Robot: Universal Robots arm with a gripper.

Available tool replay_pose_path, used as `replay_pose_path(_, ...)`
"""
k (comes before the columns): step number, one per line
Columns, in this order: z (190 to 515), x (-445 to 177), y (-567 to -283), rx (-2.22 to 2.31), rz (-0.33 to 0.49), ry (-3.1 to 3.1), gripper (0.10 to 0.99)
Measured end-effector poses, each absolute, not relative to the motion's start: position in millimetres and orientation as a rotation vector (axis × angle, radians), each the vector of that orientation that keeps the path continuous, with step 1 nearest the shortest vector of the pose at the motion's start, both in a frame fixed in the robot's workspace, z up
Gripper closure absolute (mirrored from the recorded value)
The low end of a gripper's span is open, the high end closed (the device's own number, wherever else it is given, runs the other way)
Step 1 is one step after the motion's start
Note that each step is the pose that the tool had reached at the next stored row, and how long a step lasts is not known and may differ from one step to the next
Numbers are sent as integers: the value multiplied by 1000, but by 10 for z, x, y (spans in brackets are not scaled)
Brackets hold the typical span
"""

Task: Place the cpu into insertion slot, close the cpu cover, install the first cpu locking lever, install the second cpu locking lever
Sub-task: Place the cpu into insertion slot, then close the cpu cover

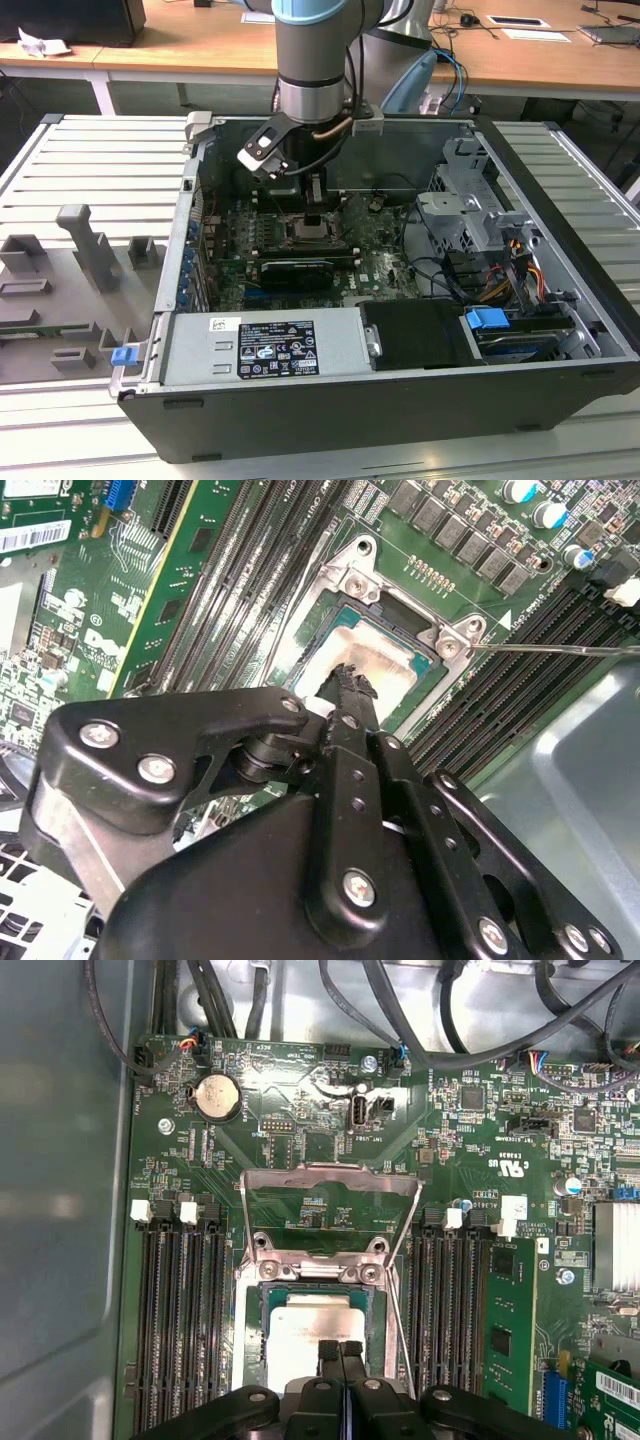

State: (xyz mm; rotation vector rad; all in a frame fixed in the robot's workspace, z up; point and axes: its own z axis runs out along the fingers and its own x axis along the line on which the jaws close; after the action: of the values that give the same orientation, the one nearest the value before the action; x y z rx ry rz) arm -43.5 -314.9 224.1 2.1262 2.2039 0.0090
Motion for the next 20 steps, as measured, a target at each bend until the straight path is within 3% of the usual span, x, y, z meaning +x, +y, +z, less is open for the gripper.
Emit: replay_pose_path(20, 2289, -360, -3153, 2129, 4, 2205, 980)
